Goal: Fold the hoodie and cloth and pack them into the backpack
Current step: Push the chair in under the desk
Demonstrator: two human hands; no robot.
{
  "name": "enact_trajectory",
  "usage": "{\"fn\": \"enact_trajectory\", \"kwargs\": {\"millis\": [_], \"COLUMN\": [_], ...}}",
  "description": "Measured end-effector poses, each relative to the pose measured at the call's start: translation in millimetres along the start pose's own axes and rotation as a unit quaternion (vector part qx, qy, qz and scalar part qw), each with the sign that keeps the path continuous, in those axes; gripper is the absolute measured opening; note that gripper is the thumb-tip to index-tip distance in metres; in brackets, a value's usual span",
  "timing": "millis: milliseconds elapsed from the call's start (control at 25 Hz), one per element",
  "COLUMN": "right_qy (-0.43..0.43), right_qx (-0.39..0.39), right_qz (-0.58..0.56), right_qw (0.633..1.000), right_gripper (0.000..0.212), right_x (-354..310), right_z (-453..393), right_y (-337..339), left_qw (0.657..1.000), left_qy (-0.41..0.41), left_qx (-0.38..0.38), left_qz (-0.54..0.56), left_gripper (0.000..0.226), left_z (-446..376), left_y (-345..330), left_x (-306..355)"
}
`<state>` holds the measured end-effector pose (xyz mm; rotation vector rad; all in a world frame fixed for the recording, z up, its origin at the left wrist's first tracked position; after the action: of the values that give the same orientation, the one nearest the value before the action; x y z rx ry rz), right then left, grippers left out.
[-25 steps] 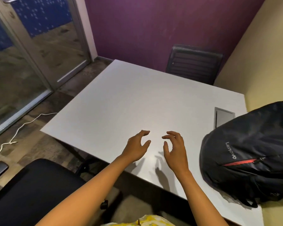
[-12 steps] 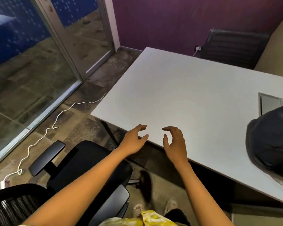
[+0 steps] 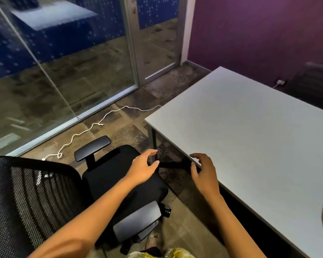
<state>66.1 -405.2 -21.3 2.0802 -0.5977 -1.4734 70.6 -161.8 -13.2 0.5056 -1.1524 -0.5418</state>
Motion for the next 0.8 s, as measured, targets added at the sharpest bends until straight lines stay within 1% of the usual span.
{"fn": "enact_trajectory", "kwargs": {"millis": [120,240,400,600,720,800], "right_qy": [0.032,0.059,0.072,0.052,0.025,-0.001], "right_qx": [-0.037,-0.054,-0.075,-0.050,-0.038,-0.028], "right_qz": [-0.002,-0.009,-0.009,-0.012,-0.013,-0.015], "right_qw": [0.999,0.997,0.995,0.997,0.999,0.999], "right_gripper": [0.025,0.026,0.031,0.029,0.027,0.026], "right_x": [-24.3,-51.5,-82.7,-130.8,-160.2,-188.2], "right_z": [-1.8,-9.5,-13.8,-1.2,5.8,18.5], "right_y": [-25.3,-47.3,-80.0,-147.0,-202.7,-247.5], "left_qw": [0.999,0.996,0.993,0.989,0.984,0.975], "left_qy": [0.031,0.045,0.059,0.062,0.080,0.097], "left_qx": [0.043,0.078,0.098,0.113,0.109,0.112], "left_qz": [-0.004,-0.009,-0.019,-0.073,-0.114,-0.164], "left_gripper": [0.046,0.045,0.046,0.047,0.048,0.050], "left_z": [12.6,19.1,22.0,17.5,9.1,6.5], "left_y": [33.7,66.0,103.9,174.4,218.8,252.9], "left_x": [-23.2,-41.3,-71.7,-131.3,-182.8,-224.9]}}
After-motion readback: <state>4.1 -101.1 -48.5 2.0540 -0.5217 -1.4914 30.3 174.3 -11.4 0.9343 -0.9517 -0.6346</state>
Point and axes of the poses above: each hand's wrist, its own z-axis away from the middle knuckle, its own y-axis out of the back of the hand, x = y × z, the point moved 2 cm from there along -z, towards the middle knuckle, and after that the axes turned 11 degrees about y, right-handed, at the moved point
